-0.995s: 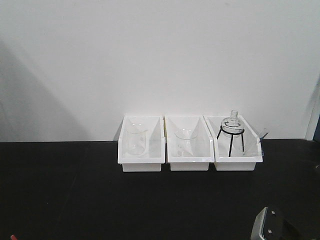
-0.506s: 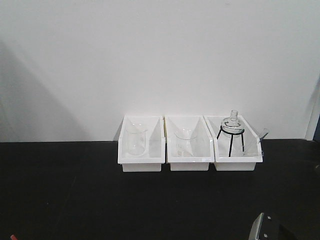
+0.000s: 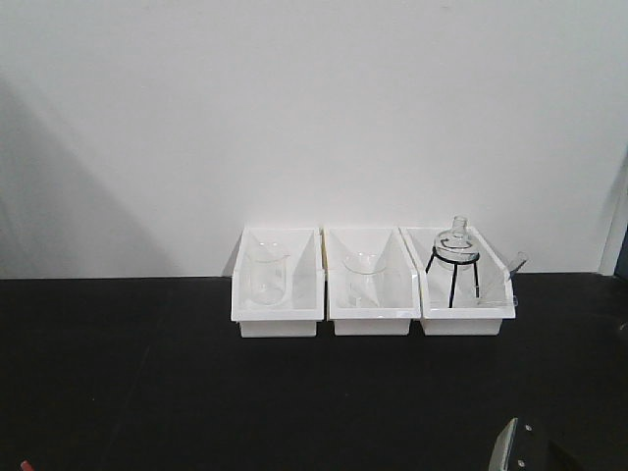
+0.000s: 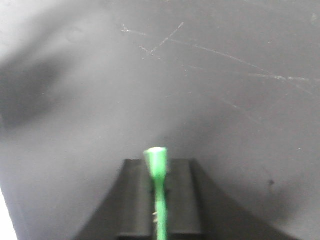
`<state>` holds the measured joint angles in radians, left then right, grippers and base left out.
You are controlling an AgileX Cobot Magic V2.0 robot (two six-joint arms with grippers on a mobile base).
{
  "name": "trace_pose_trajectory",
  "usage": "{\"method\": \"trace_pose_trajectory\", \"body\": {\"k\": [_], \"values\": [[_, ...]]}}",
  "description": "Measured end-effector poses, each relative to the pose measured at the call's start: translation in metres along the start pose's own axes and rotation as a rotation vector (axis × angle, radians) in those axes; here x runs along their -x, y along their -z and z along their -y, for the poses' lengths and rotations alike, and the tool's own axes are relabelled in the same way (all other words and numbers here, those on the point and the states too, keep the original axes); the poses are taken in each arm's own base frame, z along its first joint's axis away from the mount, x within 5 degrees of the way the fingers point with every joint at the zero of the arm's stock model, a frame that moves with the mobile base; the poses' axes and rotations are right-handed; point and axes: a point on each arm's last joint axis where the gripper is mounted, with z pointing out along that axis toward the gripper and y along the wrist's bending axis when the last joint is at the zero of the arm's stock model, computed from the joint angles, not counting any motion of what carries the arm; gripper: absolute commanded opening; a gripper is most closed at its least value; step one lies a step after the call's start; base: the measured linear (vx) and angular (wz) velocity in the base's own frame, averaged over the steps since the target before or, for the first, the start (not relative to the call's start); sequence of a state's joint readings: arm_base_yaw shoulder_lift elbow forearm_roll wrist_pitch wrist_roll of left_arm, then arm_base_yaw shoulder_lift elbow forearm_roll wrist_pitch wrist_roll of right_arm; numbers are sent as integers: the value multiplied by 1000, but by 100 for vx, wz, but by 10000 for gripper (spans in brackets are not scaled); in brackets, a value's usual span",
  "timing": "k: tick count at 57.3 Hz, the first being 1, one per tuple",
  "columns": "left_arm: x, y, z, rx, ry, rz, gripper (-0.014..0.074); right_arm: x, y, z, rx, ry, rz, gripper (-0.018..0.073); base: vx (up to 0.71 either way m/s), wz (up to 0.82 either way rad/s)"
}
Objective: Sort red and green spoons into left cabinet
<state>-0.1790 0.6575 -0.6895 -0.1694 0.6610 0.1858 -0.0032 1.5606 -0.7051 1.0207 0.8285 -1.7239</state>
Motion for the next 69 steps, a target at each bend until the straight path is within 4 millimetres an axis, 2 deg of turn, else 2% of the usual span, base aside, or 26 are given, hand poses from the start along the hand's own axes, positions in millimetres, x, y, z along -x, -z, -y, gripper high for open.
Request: {"method": "trace_pose_trajectory", "body": {"k": [4,22,32,50,60,69], "values": [[0,0,0,0,0,0,475,0,0,0,0,1,-1,-14,0,0],[0,0,0,0,1,0,475,1,0,0,-2,-4,6,-7,0,0],[0,0,0,0,1,0,475,14,13,0,-45,25,44,-7,0,0],[0,0,0,-1,2,0,475,67,67,-11,-148,68,222,-4,0,0],[-1,0,0,-2,50,-10,475,98,109,-34,-205,108,370,-3,0,0],[-11,-6,0,3,223,-42,475,113,145,-62,-268,131,474,-3,0,0]]}}
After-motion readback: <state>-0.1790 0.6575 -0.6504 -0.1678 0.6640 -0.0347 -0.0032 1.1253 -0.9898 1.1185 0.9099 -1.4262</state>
